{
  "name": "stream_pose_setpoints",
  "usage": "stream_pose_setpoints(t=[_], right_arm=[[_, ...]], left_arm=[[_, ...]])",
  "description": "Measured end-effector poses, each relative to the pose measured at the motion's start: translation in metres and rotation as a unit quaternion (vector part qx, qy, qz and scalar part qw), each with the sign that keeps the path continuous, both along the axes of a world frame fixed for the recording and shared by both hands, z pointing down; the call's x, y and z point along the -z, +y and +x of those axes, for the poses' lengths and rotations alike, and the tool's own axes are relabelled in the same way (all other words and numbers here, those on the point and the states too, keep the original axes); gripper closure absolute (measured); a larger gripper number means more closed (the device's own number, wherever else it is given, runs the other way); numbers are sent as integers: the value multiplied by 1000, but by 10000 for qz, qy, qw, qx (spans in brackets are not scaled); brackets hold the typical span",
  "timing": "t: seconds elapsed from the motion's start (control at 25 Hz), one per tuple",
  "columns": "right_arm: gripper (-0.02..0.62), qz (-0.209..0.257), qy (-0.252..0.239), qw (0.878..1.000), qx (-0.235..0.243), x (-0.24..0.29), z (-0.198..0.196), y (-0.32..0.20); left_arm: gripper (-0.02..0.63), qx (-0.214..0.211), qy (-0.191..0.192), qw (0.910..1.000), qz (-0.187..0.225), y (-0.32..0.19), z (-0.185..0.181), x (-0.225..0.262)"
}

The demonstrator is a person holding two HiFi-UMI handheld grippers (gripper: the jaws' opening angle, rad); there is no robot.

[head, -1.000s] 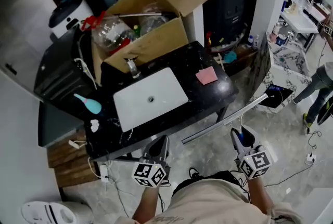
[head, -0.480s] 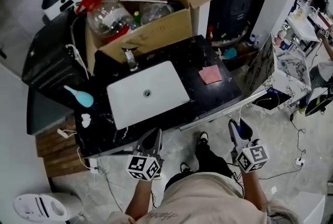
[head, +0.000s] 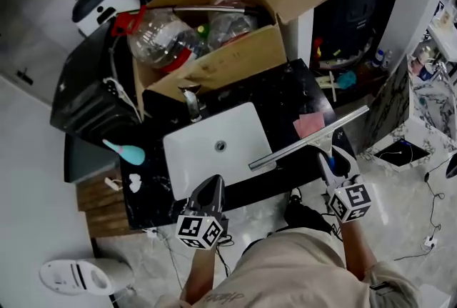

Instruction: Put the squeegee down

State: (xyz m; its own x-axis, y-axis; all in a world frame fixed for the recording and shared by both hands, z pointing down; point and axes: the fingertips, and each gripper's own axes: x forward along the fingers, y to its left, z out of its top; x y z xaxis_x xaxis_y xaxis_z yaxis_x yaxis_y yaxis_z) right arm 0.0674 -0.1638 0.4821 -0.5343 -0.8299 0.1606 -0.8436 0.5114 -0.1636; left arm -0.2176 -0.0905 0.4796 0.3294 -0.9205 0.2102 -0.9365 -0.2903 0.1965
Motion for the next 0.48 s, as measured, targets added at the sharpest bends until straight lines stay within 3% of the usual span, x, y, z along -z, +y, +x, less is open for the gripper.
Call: stream_pose_setpoints(t=[0.24, 0.48], right_arm=[[472, -209, -172, 9989, 375, -10, 2, -69], [472, -391, -158, 9975, 575, -30, 5, -125]], left_arm=[[592, 296, 90, 9995, 65, -57, 16, 23], [592, 399, -36, 9992, -48, -84, 35, 15]])
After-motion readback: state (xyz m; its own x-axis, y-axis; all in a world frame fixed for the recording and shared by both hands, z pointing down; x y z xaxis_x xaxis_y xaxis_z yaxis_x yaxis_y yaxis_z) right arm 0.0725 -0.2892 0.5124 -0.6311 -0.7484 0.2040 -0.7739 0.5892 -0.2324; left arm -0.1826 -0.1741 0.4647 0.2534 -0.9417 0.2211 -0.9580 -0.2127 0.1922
